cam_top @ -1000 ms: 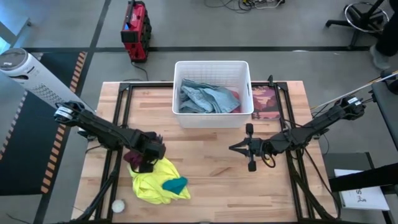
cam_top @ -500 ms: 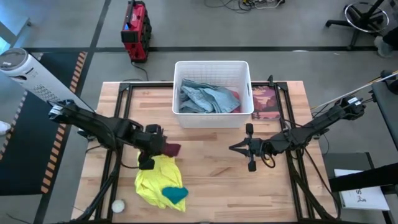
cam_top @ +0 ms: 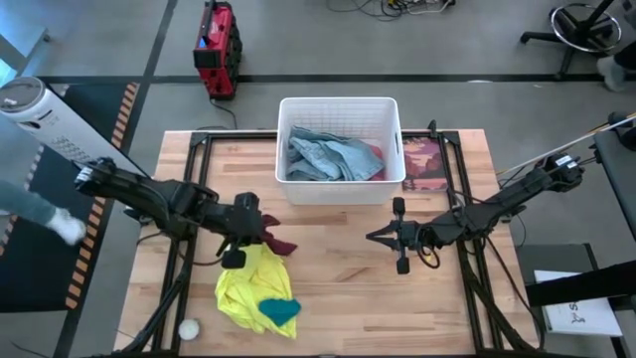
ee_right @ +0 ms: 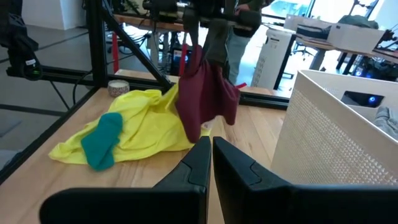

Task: Sort clothes
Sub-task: Put the red underwear into the white laundry bin

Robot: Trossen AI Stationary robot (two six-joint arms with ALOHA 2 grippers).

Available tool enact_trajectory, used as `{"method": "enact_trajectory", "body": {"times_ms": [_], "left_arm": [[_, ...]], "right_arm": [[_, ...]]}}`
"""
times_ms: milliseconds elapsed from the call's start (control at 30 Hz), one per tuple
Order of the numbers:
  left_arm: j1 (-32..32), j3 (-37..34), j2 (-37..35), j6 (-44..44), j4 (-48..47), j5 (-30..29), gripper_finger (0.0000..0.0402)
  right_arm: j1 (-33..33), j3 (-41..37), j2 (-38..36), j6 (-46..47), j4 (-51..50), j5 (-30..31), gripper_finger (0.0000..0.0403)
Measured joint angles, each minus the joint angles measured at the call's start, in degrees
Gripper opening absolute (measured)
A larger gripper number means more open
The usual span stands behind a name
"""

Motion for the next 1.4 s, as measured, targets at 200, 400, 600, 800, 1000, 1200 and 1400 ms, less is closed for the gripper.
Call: {"method": "enact_trajectory", "body": {"times_ms": [200,400,600,800,1000,1200,1400], "left_arm": [[0.0,-1.14,2.95,4.06,0.12,-0.53,0.0003],[0.11,-1.16,5.13,3.97,2.53,-0.83,0.0041],[0.11,-1.16,5.82,6.82,4.09,-0.94,0.008],[0.22,-1.97,6.45,6.39,4.3,-1.74,0.0026],[0.33,-2.95,7.06,6.09,4.46,-6.83,0.0027],[0.48,-2.95,7.06,3.82,4.78,-6.95,0.0099],[0.89,-2.97,7.06,3.43,4.83,-6.92,0.0185]], "right_arm": [[0.0,0.0,0.0,0.0,-0.27,0.0,0.0002],[0.0,0.0,0.0,0.0,-0.31,0.0,0.0002],[0.0,0.0,0.0,0.13,-0.4,0.0,0.0002],[0.0,0.0,0.01,0.13,-0.42,0.0,0.0002],[0.0,0.0,0.0,0.3,-0.42,0.0,0.0002],[0.0,0.0,0.02,0.39,-0.42,0.0,0.0002],[0.0,0.0,0.0,0.39,-0.42,0.0,0.0002]]}}
